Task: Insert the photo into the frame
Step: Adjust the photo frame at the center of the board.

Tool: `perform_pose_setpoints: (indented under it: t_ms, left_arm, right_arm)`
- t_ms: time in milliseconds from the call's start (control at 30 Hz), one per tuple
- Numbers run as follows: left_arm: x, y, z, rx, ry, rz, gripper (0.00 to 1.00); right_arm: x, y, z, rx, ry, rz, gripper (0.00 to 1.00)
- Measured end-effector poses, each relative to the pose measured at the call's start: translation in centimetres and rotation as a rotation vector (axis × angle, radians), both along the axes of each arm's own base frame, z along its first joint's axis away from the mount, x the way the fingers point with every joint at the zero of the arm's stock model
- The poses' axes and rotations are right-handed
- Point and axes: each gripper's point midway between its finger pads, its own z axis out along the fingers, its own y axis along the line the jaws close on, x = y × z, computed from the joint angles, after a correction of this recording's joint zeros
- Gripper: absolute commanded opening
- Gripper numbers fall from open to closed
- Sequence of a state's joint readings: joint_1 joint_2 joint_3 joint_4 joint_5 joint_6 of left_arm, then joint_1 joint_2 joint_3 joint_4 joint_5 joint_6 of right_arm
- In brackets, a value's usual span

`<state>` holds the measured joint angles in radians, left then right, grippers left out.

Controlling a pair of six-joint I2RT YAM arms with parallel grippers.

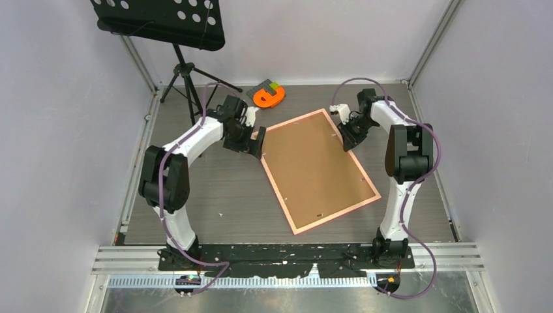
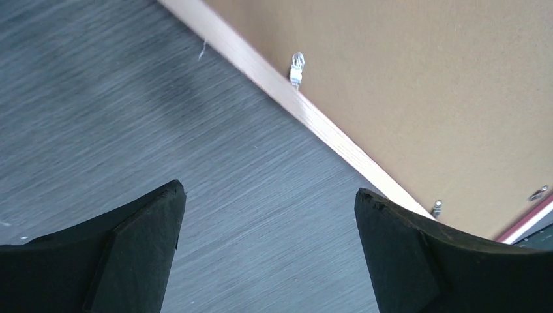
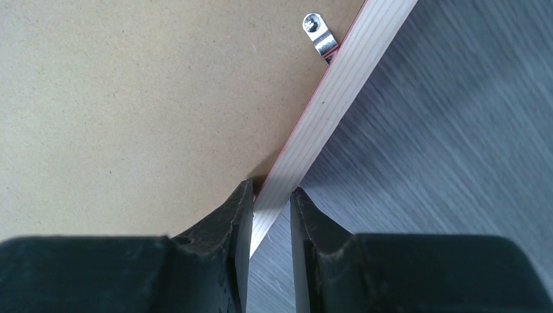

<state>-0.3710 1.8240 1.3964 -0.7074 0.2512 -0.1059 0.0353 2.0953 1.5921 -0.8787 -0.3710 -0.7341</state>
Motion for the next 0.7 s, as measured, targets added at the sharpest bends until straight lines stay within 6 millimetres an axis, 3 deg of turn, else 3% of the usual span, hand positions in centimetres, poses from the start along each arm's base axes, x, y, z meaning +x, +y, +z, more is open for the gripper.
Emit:
perform_pose_setpoints:
  t_ms: [167, 400, 567, 700]
  left_arm:
    - [0.4, 0.7, 1.3, 0.050, -0.030, -0.061, 1.00]
    - [2.1, 1.0, 2.2, 0.139, -0.070, -0.108, 1.00]
    - [3.4, 1.3, 0.3, 0.208, -0.041, -0.120, 0.94]
    - [2.7, 1.7, -1.9, 0.249, 0.025, -0.143, 0.89]
  right_arm:
    - [0.2, 2.1, 0.0, -0.020, -0.004, 0.142, 0.06]
    - [-1.0, 7.9, 0.0, -0.026, -0.006, 0.366, 0.06]
    - [-1.6, 11.2, -0.1, -0.006, 0.003, 0.482, 0.06]
    - [-1.7, 12.6, -0.1, 0.001, 0.013, 0.538, 0.06]
